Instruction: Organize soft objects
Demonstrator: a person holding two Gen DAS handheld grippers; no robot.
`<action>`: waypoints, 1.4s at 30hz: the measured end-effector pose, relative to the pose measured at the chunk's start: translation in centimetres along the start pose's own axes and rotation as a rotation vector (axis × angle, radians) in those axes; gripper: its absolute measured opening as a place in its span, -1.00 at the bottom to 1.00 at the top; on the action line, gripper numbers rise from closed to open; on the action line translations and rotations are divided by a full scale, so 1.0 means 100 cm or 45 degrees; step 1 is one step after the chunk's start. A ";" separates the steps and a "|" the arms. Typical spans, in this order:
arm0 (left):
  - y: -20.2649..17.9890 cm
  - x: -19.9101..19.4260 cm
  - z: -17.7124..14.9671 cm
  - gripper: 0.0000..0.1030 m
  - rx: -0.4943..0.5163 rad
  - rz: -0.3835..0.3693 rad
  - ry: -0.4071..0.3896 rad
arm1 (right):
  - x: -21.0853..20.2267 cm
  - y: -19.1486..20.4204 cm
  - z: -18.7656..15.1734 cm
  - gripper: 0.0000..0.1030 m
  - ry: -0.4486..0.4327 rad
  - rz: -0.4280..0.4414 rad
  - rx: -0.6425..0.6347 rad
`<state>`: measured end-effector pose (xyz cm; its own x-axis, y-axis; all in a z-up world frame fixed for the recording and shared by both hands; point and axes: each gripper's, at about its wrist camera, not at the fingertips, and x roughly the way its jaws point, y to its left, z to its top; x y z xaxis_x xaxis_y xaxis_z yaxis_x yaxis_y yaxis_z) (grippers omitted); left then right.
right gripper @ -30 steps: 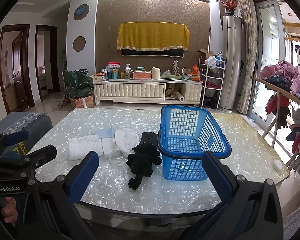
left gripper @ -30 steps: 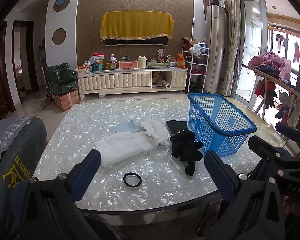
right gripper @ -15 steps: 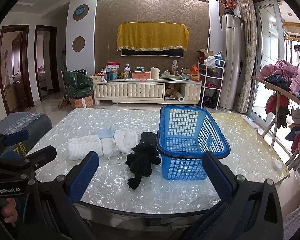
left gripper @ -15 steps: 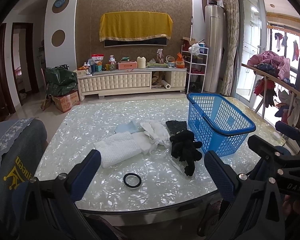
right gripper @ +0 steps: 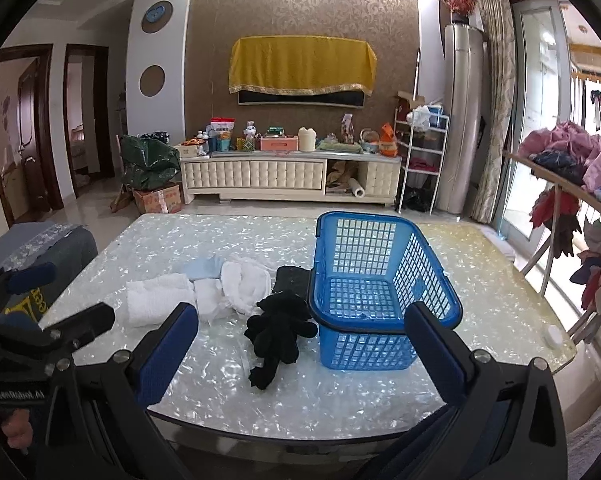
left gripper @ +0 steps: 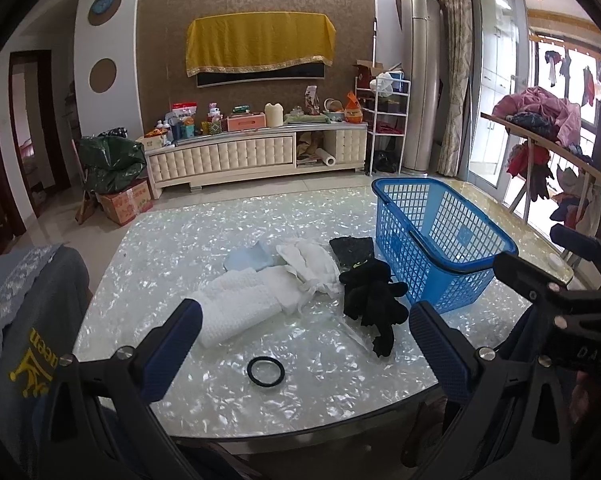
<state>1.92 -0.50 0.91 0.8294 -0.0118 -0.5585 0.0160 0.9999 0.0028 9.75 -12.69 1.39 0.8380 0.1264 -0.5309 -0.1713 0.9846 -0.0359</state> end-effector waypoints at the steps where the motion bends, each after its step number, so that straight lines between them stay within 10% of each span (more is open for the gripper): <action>1: 0.001 0.001 0.003 0.99 0.006 0.001 0.004 | 0.002 0.000 0.003 1.00 0.005 -0.004 0.001; 42: 0.130 0.190 0.029 0.99 0.108 -0.260 0.655 | 0.162 0.060 0.021 1.00 0.532 0.235 0.023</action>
<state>19.51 12.28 -7.28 0.4261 -0.1767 -0.8873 0.2100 0.9733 -0.0930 23.42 -4.53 -5.64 0.5129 0.2440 -0.8230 -0.2858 0.9526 0.1043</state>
